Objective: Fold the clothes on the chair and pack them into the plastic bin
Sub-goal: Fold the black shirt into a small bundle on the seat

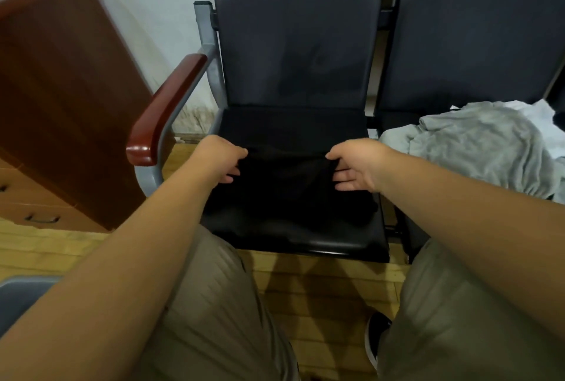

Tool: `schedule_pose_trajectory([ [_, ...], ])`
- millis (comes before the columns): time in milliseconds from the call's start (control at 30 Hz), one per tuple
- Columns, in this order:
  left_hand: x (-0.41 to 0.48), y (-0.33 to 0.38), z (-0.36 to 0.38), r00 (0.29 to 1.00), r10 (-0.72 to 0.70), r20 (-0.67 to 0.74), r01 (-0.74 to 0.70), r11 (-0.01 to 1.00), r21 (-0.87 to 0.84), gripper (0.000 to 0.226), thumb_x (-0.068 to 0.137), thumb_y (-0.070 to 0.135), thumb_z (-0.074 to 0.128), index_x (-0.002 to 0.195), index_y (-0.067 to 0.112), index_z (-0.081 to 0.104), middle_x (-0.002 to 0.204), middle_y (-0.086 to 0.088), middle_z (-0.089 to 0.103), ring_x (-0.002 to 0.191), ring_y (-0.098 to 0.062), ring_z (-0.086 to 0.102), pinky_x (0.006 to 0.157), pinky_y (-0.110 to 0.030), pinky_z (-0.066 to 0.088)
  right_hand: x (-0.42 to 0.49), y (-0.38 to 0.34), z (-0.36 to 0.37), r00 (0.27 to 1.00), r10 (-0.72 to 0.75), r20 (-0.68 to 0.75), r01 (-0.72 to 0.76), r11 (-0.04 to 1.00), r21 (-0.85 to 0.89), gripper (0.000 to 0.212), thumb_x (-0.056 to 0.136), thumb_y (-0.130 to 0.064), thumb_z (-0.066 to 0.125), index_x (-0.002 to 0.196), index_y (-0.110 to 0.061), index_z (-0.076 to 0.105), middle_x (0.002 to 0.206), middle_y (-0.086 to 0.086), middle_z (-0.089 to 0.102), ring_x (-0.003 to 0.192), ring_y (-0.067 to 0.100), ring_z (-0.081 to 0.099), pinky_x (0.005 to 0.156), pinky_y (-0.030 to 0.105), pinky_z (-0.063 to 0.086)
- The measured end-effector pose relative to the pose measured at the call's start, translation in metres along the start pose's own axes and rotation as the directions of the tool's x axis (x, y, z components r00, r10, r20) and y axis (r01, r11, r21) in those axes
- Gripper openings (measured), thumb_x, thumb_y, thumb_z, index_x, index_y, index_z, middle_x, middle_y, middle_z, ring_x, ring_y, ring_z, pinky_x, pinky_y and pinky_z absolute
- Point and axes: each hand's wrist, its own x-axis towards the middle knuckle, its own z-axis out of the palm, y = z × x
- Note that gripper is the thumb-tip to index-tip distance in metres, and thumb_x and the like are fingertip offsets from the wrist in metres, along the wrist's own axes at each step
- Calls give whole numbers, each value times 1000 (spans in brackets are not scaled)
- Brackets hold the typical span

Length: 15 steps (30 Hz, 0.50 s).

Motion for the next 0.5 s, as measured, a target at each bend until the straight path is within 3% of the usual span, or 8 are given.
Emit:
schedule_pose_trajectory([
  [167,52,32,15,999,-39,-28,39,999,2,22,104,20,64,123,9,59,112,-10,70,86,-19,71,70,-37,58,55,-28,-11,999,32,-29,-32,999,15,19,104,-14,58,123,-13,62,119,8,75,104,25,74,95,47,58],
  [300,96,34,28,996,-80,-28,81,997,9,23,103,19,64,123,7,63,115,-11,72,91,-21,72,66,-36,57,97,-42,-9,999,30,-26,-30,999,-14,12,105,-14,60,116,-13,62,113,7,75,99,24,73,91,45,58],
  [400,124,29,38,993,-115,-16,116,993,24,12,103,18,64,111,10,65,114,-13,72,95,-24,72,65,-37,56,130,-41,-6,1000,15,-17,-16,1000,-19,3,105,-14,61,106,-14,63,106,5,74,92,21,72,86,41,58],
  [500,140,30,45,983,-181,22,178,979,102,25,103,23,64,124,10,63,115,-13,72,97,-22,71,60,-36,54,154,-33,-3,1000,27,-9,-28,995,-99,18,105,-22,62,120,-14,66,110,5,75,96,21,74,78,37,59],
])
